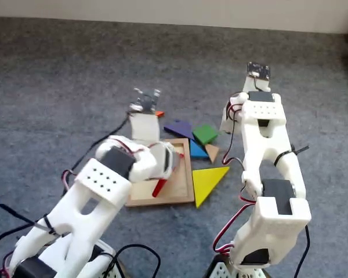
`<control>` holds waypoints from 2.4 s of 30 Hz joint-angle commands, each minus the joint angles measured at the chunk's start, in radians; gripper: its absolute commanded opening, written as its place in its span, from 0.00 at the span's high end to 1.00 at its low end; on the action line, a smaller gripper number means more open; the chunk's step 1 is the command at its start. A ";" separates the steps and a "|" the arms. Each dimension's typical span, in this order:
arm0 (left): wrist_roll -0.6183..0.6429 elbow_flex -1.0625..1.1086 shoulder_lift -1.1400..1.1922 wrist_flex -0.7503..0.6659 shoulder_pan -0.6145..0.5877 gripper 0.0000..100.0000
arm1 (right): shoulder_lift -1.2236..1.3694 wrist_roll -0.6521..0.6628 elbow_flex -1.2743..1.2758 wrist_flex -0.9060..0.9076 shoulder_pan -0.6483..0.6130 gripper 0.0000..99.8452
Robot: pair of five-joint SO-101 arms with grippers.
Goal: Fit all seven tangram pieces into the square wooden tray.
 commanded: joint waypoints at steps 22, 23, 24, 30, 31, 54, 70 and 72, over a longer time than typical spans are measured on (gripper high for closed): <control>-0.094 0.283 -0.019 -0.379 -0.211 0.81 | -0.015 -0.003 -0.008 -0.012 0.012 0.74; -0.101 0.266 -0.019 -0.377 -0.213 0.81 | -0.015 -0.003 -0.007 -0.012 0.012 0.74; -0.127 0.257 -0.019 -0.365 -0.217 0.81 | -0.015 -0.003 -0.007 -0.012 0.012 0.74; -0.404 0.205 -0.015 -0.161 -0.259 0.81 | -0.015 -0.003 -0.007 -0.012 0.012 0.74; -0.460 0.200 -0.012 -0.133 -0.272 0.81 | -0.015 -0.003 -0.007 -0.012 0.012 0.74; -0.612 0.176 0.283 -0.112 -0.108 0.81 | -0.015 -0.003 -0.007 -0.012 0.012 0.74; -0.470 -0.064 0.329 -0.061 0.061 0.81 | -0.015 -0.003 -0.008 -0.012 0.012 0.74; -0.471 -0.085 0.329 -0.026 0.027 0.81 | -0.015 -0.003 -0.008 -0.012 0.012 0.74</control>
